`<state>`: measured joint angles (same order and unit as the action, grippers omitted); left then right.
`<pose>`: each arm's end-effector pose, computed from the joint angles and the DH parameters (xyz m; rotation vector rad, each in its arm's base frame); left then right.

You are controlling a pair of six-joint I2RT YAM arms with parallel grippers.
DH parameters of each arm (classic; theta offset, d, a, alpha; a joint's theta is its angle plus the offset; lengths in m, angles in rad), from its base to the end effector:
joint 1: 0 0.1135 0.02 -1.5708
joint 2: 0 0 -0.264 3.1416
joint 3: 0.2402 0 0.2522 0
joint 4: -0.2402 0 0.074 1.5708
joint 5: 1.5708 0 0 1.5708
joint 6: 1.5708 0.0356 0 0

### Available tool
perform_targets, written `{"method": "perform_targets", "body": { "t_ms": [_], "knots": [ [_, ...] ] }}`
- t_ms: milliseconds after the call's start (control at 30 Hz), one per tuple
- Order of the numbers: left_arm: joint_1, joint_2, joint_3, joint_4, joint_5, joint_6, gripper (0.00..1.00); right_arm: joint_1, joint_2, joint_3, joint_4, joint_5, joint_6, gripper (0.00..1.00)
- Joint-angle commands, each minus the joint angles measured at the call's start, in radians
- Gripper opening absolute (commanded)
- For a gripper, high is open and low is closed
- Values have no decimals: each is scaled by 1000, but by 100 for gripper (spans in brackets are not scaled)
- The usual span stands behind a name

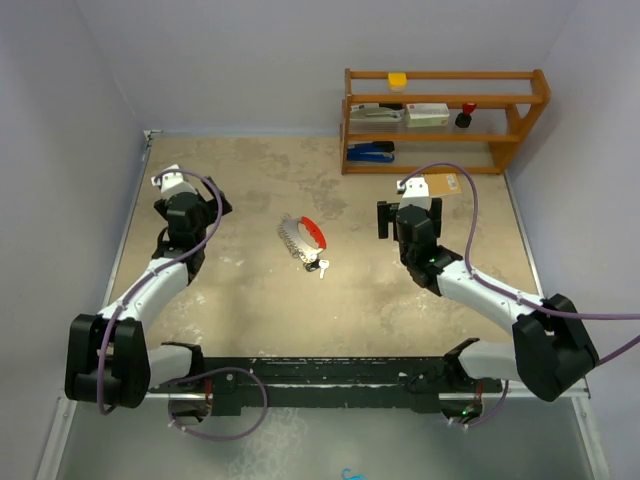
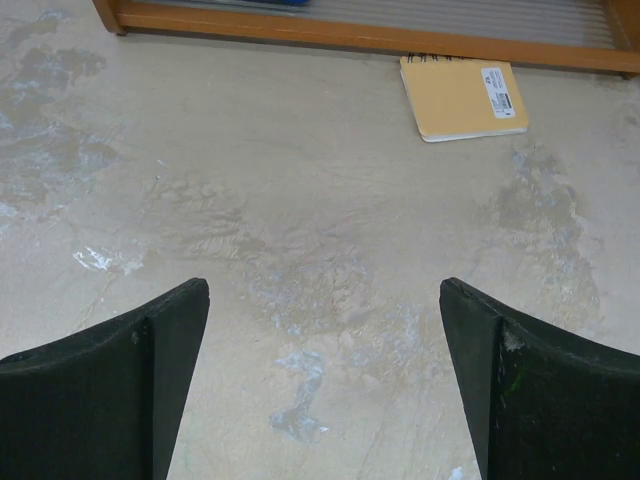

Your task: Remove the keys from the keyring

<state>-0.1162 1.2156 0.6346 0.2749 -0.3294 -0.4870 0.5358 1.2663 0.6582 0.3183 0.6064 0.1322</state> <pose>0.2681 -0.0197 0.2443 -0.5618 1.7746 -0.1089 0.2469 0.1230 0.2451 0.0493 1.8081 -0.0902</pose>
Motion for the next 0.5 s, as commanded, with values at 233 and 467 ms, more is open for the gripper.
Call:
{"method": "perform_targets", "body": {
  "t_ms": [233, 467],
  "knots": [
    [3, -46, -15, 24, -19, 8, 97, 0, -35, 30, 4, -18, 19, 100],
    [3, -55, -18, 24, -41, 5, 97, 0, -23, 71, -52, -43, 33, 100]
  ]
}}
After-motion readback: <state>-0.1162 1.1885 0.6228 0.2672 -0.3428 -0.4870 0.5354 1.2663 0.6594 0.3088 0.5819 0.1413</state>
